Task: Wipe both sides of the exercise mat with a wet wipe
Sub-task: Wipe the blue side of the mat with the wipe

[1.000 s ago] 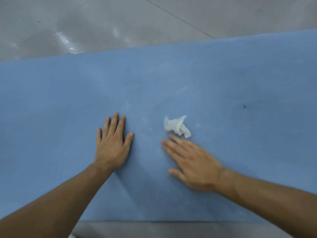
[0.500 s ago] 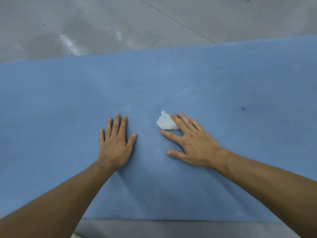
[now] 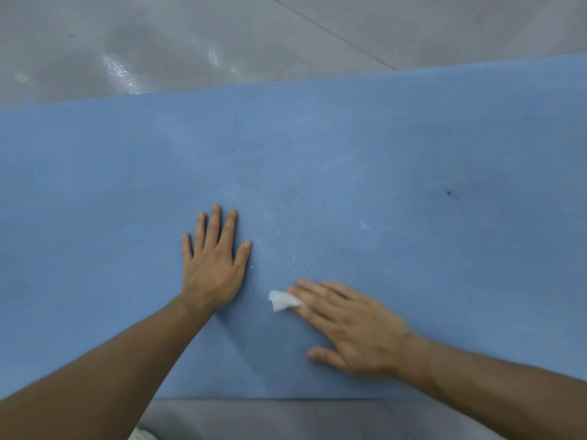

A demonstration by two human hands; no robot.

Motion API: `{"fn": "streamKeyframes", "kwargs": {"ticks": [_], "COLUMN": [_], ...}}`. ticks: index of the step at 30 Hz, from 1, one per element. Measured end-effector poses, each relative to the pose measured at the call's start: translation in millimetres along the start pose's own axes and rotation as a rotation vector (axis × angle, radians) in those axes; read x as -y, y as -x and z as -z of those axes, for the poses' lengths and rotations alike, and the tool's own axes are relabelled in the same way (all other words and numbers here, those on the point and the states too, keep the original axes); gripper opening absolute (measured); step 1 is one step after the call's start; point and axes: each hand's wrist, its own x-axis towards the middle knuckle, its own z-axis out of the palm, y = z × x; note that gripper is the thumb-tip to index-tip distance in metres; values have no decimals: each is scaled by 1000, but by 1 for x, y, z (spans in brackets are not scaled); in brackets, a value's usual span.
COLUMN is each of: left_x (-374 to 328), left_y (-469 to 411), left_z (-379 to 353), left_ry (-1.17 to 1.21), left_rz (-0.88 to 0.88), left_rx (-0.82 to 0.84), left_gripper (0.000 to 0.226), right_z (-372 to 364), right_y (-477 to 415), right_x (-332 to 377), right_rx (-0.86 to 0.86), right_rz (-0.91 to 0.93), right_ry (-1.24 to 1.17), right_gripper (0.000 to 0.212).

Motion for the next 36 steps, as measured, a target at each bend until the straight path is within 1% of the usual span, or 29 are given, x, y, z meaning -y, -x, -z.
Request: {"fn": "streamKeyframes", "kwargs": {"ticks": [2, 4, 6, 9, 11, 12, 14, 15, 17, 19, 21, 22, 24, 26, 28, 30, 33, 36], "left_x": [-3, -5, -7, -8, -8, -9, -10, -11, -14, -18, -28, -37, -59, -83, -101, -110, -113, -114], "left_y": [2, 4, 5, 5, 6, 6, 6, 7, 6, 5, 4, 3, 1, 1, 4, 8, 13, 13], "left_z": [0, -1, -2, -2, -2, -3, -5, -7, -8, -8, -8, -8, -11, -16, -21, -26, -28, -27], "left_ry": [1, 6, 13, 9, 9, 13, 6, 1, 7, 8, -22, -37, -46, -54, -65, -54, -63, -73], "left_rz": [-6, -18, -20, -22, -24, -25, -42, -55, -69, -109, -241, -315, -410, -461, -481, -449, -417, -414], "left_rx": [4, 5, 9, 14, 14, 14, 12, 9, 0, 4, 22, 36, 66, 88, 95, 97, 97, 96], "left_gripper": [63, 61, 60, 61, 61, 61, 60, 60, 64, 66, 67, 67, 67, 68, 69, 70, 70, 69], "right_z": [2, 7, 14, 26, 34, 35, 37, 38, 34, 26, 16, 11, 4, 2, 6, 14, 28, 35], "right_y": [-3, -5, 0, 22, 35, 37, 32, 27, 20, 21, 30, 36, 47, 60, 73, 90, 128, 185], "right_x": [-25, -59, -102, -169, -194, -198, -188, -174, -131, -75, -18, 3, 26, 19, -12, -52, -115, -162], "right_rx": [-18, -16, -8, -45, -45, -43, -44, -30, 47, 80, 52, 36, 19, 14, 13, 32, 51, -1], "right_rz": [-132, -308, -495, -766, -892, -916, -886, -830, -641, -397, -190, -122, -56, -67, -166, -336, -684, -1070], "right_ry": [-6, 11, 24, -13, -61, -91, -161, -182, -160, -110, -79, -67, -43, -3, 29, 46, 76, -4], "right_gripper": [73, 71, 71, 74, 78, 80, 85, 87, 88, 84, 78, 76, 72, 69, 68, 68, 74, 80]}}
